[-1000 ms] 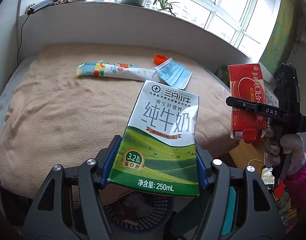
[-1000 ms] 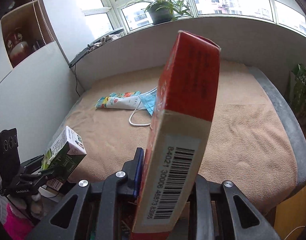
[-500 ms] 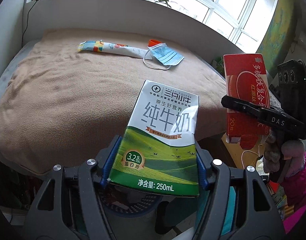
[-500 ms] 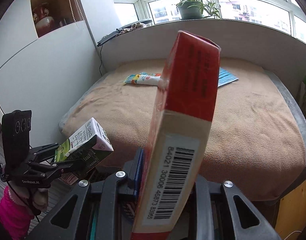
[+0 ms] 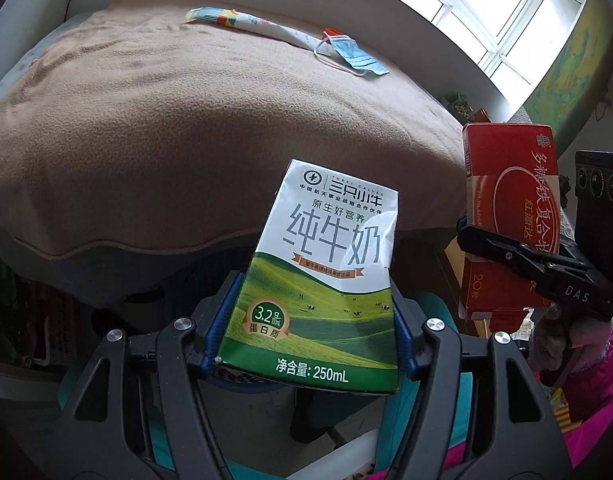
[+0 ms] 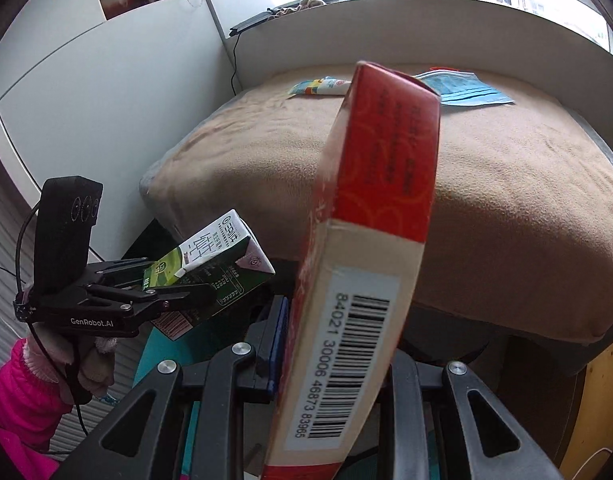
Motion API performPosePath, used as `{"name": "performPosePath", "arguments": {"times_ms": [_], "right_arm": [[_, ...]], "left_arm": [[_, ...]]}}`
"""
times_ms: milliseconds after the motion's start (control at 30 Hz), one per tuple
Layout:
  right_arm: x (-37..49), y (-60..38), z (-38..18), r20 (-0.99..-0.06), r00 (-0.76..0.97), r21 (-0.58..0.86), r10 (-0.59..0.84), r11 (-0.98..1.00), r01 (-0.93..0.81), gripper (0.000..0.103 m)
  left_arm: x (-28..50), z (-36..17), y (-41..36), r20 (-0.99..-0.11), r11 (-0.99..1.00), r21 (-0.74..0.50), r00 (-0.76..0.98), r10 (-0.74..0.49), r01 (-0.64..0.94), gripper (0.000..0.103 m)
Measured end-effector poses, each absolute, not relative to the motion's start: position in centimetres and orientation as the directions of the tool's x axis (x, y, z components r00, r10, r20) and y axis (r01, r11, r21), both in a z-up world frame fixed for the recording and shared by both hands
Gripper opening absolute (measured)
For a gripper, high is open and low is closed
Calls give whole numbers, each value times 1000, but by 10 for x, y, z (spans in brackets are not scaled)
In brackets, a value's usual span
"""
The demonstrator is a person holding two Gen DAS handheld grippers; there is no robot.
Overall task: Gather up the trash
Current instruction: 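Carry the milk carton and red box down to the blue basket with both tools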
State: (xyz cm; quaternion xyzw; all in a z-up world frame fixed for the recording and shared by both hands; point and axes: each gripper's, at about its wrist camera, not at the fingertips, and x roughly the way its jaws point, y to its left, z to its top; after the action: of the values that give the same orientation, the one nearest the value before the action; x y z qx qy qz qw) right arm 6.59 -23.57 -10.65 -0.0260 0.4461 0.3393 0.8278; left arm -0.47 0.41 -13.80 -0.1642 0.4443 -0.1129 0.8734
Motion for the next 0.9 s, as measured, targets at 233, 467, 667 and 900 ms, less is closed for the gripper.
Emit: {"name": "performPosePath", "arguments": {"times_ms": [233,467,667,900], "right_arm": [[59,-222,-148,-804,289,272,520,753,-600,24],[59,-202,-182,-840,224,281,494,750,-599,24],[67,-193,-203,-861,197,276,468,757,-593,24],[79,-183,-222,-879,204,241,431,771,-590,24]], "left_arm": [[-5,-185,1,-794,924,-381,517,-320,-14,67],[3,-228,2,-838,929,-364,461,-291,-75,67],[10,-261,7,-876,942,-312,421,-236,-121,67],[22,-284,11,-893,947,-292,392,-220,-134,67]]}}
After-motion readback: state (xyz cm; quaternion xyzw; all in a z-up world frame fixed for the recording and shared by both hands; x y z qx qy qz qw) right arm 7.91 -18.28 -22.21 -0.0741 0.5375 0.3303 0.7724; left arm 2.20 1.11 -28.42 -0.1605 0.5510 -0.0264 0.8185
